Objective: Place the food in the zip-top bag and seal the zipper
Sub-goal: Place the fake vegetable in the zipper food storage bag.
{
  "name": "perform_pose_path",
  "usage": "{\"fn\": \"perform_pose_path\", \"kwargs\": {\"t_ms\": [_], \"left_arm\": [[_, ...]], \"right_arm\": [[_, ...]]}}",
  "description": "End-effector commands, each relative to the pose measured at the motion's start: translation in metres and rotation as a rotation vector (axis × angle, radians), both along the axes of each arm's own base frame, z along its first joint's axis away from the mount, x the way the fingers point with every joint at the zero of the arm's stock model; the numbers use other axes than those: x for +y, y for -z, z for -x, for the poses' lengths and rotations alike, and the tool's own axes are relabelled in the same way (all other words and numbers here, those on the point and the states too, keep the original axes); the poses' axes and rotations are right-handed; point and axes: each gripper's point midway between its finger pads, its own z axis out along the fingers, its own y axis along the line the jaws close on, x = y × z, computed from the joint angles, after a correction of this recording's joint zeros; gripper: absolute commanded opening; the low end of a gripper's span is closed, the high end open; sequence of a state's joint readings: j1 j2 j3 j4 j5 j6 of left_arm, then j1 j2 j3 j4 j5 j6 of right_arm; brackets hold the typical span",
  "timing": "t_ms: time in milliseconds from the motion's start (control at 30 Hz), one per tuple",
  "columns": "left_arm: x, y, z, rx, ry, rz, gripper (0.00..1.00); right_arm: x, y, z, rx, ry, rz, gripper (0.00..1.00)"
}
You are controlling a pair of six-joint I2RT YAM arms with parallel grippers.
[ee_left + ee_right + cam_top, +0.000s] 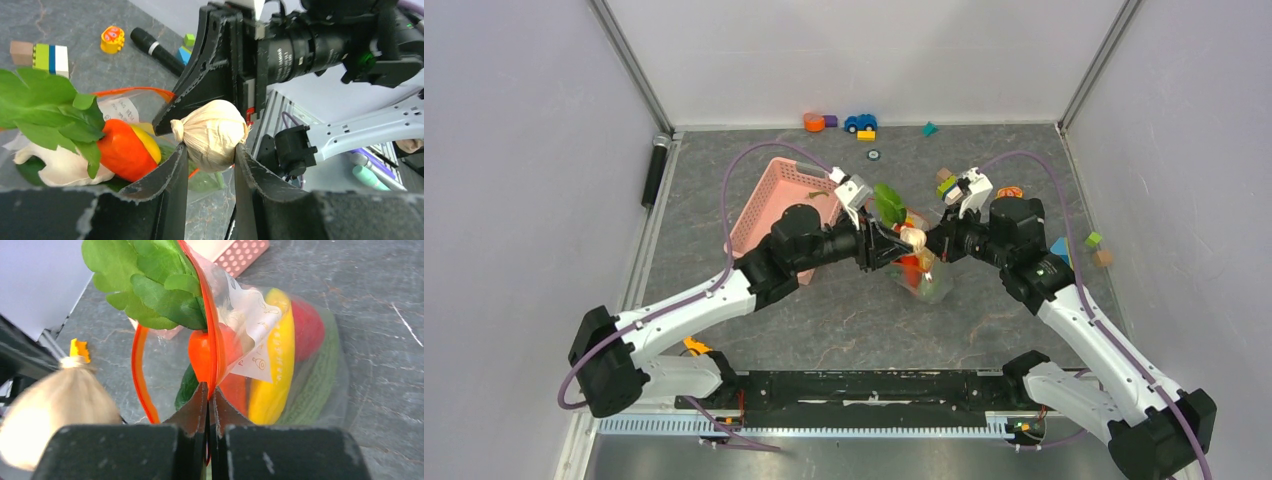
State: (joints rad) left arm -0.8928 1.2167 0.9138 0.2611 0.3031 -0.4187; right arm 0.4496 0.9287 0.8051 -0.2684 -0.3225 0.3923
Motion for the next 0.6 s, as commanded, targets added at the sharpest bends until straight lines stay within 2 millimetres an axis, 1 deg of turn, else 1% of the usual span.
{"fn": "perform_pose_path", "kwargs": {"t_ms": [0, 167, 200, 233, 267, 400, 500, 567], "left_arm": [[0.003, 0.022, -0.022, -0.001, -0.118, -0.113, 0.06], [0.01, 0.069, -0.045, 0.08, -0.232, -0.288, 0.02], [0.015, 0.081, -0.048, 0.1, -0.263, -0.334, 0.02], [0.019, 0.089, -0.051, 0.104, -0.284, -0.359, 0.02], [0.022, 0.094, -0.054, 0.107, -0.307, -0.375, 0.02], [0.023, 0.111, -0.055, 0.119, -0.302, -0.439, 0.02], [0.018, 0.115, -0.055, 0.136, -0.284, -0.453, 0.02], [0.011, 0.111, -0.053, 0.141, -0.251, -0.444, 0.03]], "right_arm": [[0.017, -0.056, 0.005, -0.141, -0.103, -0.113, 0.0], [0.019, -0.06, 0.011, -0.151, -0.121, -0.142, 0.0], [0.018, -0.061, 0.011, -0.151, -0.118, -0.145, 0.0], [0.018, -0.061, 0.011, -0.155, -0.116, -0.145, 0.0], [0.018, -0.061, 0.012, -0.157, -0.116, -0.145, 0.0], [0.018, -0.063, 0.011, -0.158, -0.114, -0.147, 0.0], [0.021, -0.066, 0.012, -0.157, -0.132, -0.16, 0.0], [0.022, -0.068, 0.013, -0.162, -0.139, -0.167, 0.0]]}}
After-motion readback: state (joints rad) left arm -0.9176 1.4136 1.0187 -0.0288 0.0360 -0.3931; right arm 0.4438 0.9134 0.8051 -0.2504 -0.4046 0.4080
